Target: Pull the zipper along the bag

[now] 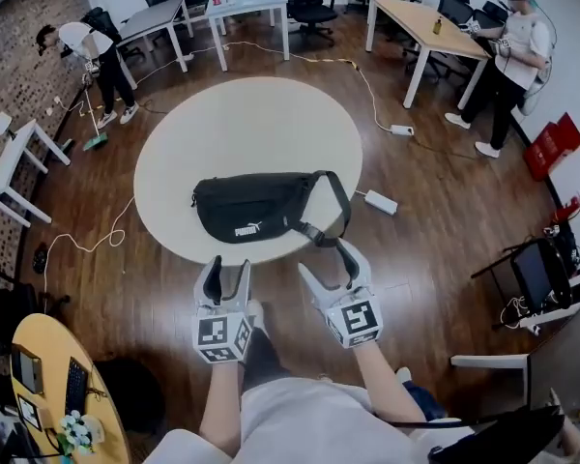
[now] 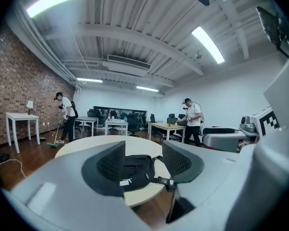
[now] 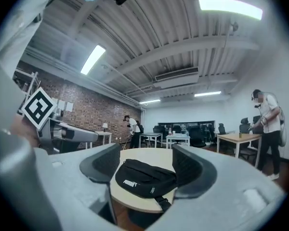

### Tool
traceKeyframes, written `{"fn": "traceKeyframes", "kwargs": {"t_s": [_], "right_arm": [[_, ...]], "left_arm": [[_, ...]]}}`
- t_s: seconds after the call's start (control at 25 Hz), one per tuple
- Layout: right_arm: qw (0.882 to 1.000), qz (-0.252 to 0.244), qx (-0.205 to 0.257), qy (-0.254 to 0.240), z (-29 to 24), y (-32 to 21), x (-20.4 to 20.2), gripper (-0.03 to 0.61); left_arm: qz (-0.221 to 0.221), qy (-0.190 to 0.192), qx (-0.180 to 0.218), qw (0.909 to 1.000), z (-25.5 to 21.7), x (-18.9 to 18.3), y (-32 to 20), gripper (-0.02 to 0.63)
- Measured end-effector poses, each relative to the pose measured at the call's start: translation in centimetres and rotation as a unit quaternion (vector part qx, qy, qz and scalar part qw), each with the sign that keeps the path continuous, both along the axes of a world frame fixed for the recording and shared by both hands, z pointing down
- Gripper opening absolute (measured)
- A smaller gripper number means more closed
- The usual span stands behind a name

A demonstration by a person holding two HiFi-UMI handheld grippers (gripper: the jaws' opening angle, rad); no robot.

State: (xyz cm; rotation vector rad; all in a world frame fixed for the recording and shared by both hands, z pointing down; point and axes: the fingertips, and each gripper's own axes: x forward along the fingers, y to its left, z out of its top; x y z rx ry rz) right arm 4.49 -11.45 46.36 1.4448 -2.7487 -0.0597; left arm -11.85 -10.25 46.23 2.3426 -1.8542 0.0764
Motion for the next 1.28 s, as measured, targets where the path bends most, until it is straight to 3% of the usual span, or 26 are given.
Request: {"fn": "traceKeyframes", "kwargs": {"t_s": [0.2, 0.36, 0.56, 0.96, 1.28], "right_arm": [[1.000, -0.004, 0.013, 0.005, -4.3, 7.1, 1.8, 0.322], [1.000, -0.008, 0.018, 0.008, -6.2, 9.7, 2.3, 0.322], [1.000, 0.020, 0.014, 0.017, -7.0, 13.4, 3.1, 0.310], [0.999, -0.012, 0.012, 0.032, -6.8, 15.9, -3.9, 0.308], [0.999, -0.004, 0.007, 0.048, -6.4, 17.6, -5.7, 0.308]], "left_arm": [[-0.023, -0.020, 0.034, 0.9989, -4.4, 3.4, 7.1, 0.250], [-0.035, -0.029, 0.063, 0.9970, -7.1, 4.7, 9.0, 0.247], [0.001, -0.039, 0.067, 0.9970, -7.4, 6.4, 13.4, 0.245], [-0.020, -0.034, 0.063, 0.9972, -6.9, 0.4, 17.5, 0.245], [-0.028, -0.020, 0.051, 0.9981, -5.4, -3.2, 19.2, 0.245]]}}
